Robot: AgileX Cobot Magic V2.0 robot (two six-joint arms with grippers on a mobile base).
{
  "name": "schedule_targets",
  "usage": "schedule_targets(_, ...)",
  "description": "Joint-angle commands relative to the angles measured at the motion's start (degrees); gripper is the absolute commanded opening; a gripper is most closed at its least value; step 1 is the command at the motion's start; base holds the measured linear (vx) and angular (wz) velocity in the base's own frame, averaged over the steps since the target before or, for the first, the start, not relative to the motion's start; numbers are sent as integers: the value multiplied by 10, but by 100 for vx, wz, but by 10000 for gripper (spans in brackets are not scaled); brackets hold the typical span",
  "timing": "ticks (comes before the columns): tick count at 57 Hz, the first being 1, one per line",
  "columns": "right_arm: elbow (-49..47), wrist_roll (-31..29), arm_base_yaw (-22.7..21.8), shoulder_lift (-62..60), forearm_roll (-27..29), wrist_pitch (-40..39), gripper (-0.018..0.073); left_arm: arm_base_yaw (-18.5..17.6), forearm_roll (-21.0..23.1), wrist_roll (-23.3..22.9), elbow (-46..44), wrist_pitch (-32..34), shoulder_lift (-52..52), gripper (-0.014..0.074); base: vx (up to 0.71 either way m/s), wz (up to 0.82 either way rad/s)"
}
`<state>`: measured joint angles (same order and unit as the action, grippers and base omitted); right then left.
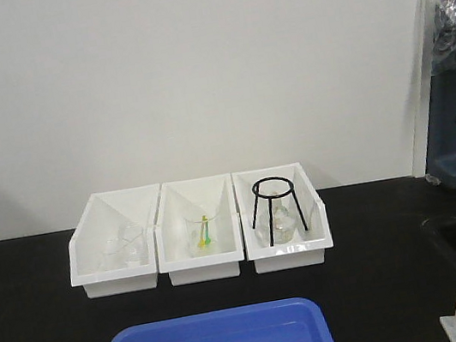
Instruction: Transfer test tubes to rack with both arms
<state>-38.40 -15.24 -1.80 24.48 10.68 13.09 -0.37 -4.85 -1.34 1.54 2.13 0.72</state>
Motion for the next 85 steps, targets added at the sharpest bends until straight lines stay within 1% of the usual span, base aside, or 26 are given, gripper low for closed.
schedule_targets(1, -19, -4, -3, 5, -3, -43, 386, 0, 6, -5, -14, 43, 1, -5, 0, 0)
schedule_targets(10, 1, -7, -3, -10, -5, -51, 375, 0, 6, -5, -14, 43, 1, -5, 0, 0)
schedule_targets(16, 51, -5, -3, -43, -11, -81, 321, 0, 6, -5, -14, 43, 1, -5, 0, 0)
schedule_targets(21, 104, 10, -3, -81, -11, -94, 237, 0, 6, -5, -14, 43, 1, -5, 0, 0)
schedule_targets(25, 155, 27, -3, -112, -17, -85, 142, 0, 6, -5, -14, 43, 1, -5, 0, 0)
schedule_targets(32, 237, 52, -3, -160, -64, -76, -17, 0, 6, -5, -14, 43, 1, -5, 0, 0)
schedule_targets(36, 279, 65, -3, -181, -98, -76, -15, 0, 6, -5, -14, 43, 1, -5, 0, 0)
schedule_targets(39, 308, 74, -3, -196, -112, -80, -13, 0, 6, -5, -14, 43, 1, -5, 0, 0)
schedule_targets(44, 366, 89, -3, -229, -114, -110, -13, 0, 6, -5, -14, 43, 1, -5, 0, 0)
schedule_targets(48, 415, 93, -3, -259, -114, -157, -11, 0, 6, -5, -14, 43, 1, -5, 0, 0)
schedule_targets(51, 407, 97, -3, -257, -115, -125, -12, 0, 6, -5, -14, 43, 1, -5, 0, 0)
schedule_targets(55, 409, 99, -1, -253, -114, -123, -12, 0, 6, -5, -14, 43, 2, -5, 0, 0)
schedule_targets(61, 409, 99, -1, -253, -114, -100, -12, 0, 6, -5, -14, 43, 2, -5, 0, 0)
schedule_targets(85, 409, 99, -1, -253, -114, -97, -8, 0, 6, -5, -14, 43, 2, -5, 0, 0)
